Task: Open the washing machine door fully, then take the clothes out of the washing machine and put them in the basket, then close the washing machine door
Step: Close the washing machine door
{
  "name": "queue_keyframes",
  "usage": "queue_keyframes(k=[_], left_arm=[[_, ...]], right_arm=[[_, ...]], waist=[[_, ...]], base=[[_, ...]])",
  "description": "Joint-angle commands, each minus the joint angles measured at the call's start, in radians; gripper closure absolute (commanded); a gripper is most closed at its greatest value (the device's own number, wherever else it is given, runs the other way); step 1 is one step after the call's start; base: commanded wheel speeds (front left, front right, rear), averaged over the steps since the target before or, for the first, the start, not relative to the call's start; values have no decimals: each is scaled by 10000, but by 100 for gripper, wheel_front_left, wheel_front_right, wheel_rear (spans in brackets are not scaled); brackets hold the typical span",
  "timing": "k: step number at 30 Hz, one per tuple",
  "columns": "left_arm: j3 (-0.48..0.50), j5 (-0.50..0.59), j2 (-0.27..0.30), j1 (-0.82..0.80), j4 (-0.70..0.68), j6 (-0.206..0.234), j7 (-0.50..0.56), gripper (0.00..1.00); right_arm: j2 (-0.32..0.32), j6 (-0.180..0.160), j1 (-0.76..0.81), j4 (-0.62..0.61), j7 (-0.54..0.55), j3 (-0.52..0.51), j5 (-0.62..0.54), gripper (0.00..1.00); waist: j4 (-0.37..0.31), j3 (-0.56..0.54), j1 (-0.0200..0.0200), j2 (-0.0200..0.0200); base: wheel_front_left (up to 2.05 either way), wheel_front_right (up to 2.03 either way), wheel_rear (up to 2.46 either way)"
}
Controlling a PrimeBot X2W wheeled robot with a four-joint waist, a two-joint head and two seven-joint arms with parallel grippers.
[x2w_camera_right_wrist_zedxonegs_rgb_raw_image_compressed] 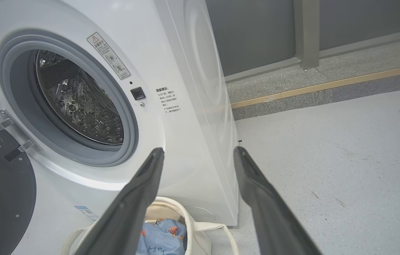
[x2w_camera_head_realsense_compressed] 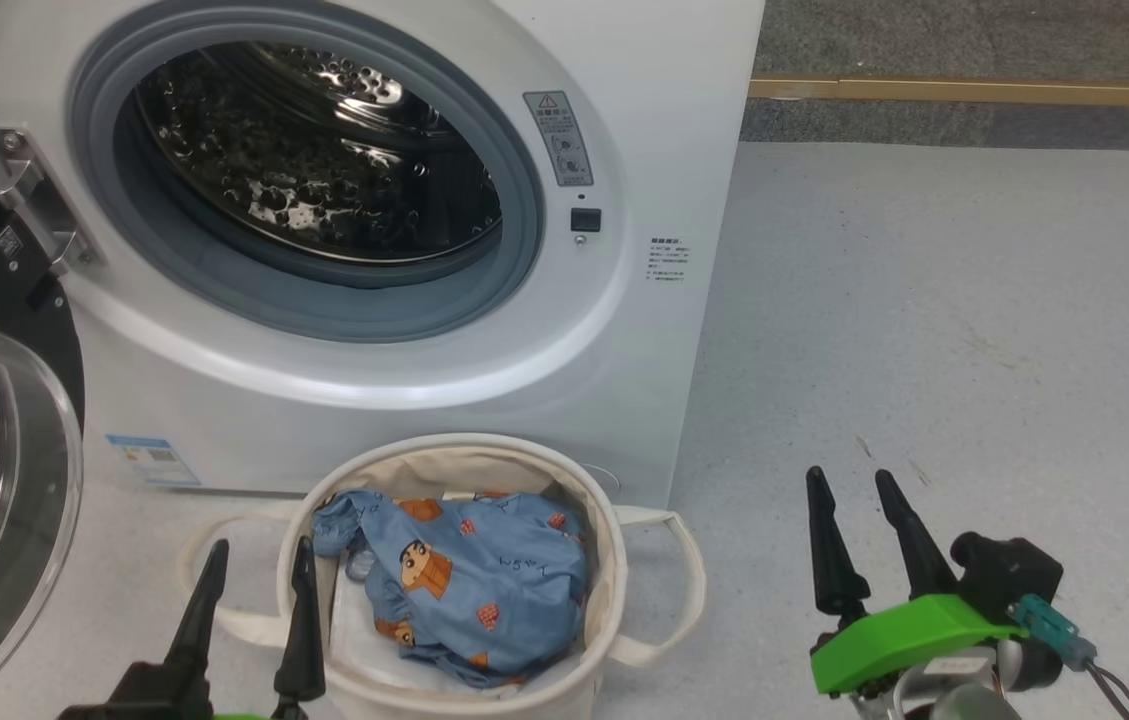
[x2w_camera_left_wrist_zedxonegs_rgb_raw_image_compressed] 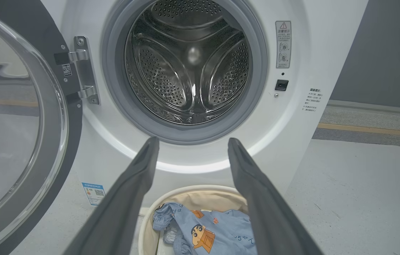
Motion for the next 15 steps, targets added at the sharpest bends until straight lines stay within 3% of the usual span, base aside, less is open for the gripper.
queue_keyframes(k=[1,15], left_arm=[[269,-40,-6,-196,-299,0,-47,0],[230,-46,-6,-213,-289,-6,-47,0]], right_arm=[[32,4,-177,-310,-124,243,57,0],[32,4,-207,-318,-124,237,96,0]], waist=[[-1,8,0,0],[-6,41,0,0]], base=[[0,0,0],[0,0,0]])
